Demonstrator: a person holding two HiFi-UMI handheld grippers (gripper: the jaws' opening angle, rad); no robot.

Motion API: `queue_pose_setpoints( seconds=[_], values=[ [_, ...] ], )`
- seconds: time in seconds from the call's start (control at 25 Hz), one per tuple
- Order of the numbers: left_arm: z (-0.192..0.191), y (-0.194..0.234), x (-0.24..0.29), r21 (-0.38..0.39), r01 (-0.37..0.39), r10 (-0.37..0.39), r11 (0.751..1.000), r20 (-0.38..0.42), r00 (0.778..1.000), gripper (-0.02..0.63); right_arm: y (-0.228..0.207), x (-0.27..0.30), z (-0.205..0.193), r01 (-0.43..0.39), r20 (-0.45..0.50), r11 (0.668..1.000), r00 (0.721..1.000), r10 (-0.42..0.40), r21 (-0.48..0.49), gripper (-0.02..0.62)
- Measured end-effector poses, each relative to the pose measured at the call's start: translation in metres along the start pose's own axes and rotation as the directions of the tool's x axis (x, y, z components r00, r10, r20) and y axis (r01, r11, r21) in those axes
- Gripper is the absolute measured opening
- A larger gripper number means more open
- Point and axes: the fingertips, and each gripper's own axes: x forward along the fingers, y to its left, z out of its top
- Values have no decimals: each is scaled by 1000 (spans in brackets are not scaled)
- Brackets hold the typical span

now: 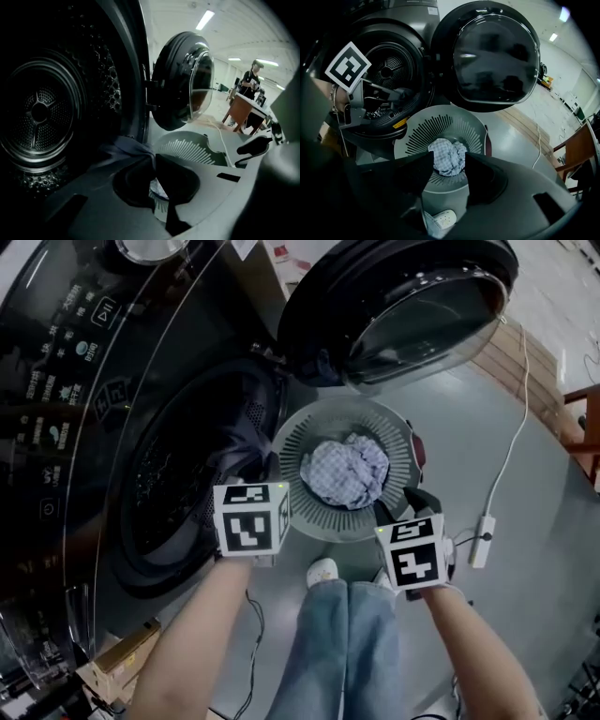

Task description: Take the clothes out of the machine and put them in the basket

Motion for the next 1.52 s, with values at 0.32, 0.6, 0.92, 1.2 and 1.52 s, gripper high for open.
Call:
queue_pose_setpoints(
  seconds=[0.32,0.6,0.92,1.2,1.52],
  values=[
    [11,-55,-10,-102,129,-128,986,15,992,8,-17,-19,-11,6,16,999,1000,-6,45,198],
    [24,-116,-16,-71,266,-264,961,27,964,8,-41,-30,-37,24,-6,990,1000,-24,136,186],
    [22,-215,-34,-34,558,-557,829,22,830,8,-67,-37,-48,49,-2,978,999,-50,201,181],
    [-1,-221,-21,-17,545,-545,838,-59,836,9,-80,-38,-53,65,-11,975,998,-64,214,178],
    [-22,-186,3,-17,395,-394,919,-118,912,419,-72,-30,-51,59,-16,977,998,-57,206,176]
  ],
)
